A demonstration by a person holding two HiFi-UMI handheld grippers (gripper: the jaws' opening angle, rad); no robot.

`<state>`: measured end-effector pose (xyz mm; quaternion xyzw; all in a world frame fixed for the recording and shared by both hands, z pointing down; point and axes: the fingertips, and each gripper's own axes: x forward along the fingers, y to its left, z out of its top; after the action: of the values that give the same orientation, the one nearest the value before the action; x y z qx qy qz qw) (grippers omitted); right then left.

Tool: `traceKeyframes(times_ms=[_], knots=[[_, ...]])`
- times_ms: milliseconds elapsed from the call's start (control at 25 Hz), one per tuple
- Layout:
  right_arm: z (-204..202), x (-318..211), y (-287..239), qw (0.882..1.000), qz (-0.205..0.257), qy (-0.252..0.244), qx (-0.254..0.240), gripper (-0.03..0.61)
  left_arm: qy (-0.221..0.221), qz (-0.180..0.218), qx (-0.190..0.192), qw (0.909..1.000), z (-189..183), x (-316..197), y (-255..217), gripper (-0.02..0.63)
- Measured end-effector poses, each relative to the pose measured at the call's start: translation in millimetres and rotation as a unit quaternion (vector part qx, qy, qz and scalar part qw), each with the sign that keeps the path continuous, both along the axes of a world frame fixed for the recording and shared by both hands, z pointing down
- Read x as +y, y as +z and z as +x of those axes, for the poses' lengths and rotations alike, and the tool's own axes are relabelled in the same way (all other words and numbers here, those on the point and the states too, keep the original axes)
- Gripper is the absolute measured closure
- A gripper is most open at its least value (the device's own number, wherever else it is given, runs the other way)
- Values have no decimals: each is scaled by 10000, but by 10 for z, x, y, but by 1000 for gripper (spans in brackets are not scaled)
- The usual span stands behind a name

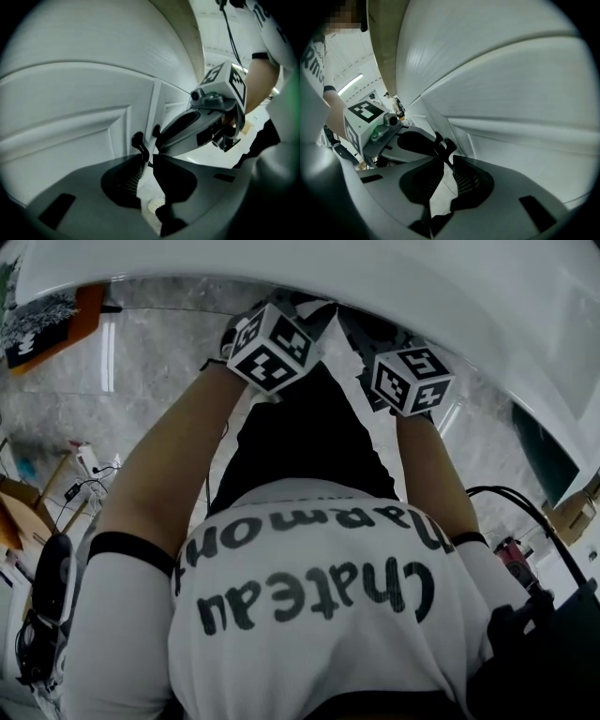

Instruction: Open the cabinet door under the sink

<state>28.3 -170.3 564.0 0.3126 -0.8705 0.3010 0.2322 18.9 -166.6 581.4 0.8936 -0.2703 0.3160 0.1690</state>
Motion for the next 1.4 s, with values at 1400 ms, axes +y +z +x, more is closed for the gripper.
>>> traceKeyframes(times_ms=[1400], knots=[[88, 943, 82, 9925, -154, -905, 812, 537, 1245, -321, -1438, 9812, -398, 964, 178, 552]])
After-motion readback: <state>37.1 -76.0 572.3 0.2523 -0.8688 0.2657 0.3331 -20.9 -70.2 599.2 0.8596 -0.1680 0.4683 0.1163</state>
